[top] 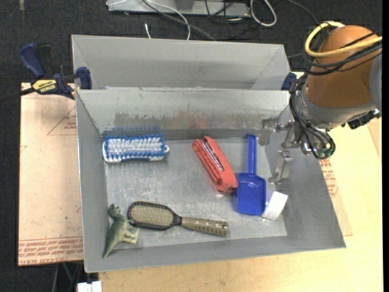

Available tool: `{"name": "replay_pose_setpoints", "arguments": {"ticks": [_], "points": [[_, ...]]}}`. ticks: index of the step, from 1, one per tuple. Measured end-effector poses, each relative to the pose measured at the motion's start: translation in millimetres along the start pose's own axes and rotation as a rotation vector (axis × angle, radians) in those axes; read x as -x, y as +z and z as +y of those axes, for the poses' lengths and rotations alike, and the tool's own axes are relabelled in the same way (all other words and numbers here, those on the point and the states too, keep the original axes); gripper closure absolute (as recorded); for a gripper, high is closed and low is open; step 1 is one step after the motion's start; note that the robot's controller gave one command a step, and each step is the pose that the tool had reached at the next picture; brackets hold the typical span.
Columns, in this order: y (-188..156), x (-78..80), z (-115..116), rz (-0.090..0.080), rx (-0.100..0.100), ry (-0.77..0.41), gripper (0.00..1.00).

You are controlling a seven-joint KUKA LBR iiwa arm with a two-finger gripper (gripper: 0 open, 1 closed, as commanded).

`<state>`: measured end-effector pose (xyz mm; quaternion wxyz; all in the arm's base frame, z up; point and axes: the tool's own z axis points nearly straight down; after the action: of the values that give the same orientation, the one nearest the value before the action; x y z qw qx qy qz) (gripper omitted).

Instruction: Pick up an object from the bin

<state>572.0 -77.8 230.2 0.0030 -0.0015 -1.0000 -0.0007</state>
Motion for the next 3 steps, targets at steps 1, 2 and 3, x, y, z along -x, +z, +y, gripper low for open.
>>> {"name": "replay_pose_setpoints", "arguments": {"ticks": [1, 2, 3], "points": [[-4.1, 1.4, 0.5, -0.007, -0.001, -0.002, 0.0], [148.4, -23.5, -9.3, -0.011, 0.001, 0.146, 0.0], [78.8, -12.0, 3.3, -0.027, 0.001, 0.275, 0.0]]}}
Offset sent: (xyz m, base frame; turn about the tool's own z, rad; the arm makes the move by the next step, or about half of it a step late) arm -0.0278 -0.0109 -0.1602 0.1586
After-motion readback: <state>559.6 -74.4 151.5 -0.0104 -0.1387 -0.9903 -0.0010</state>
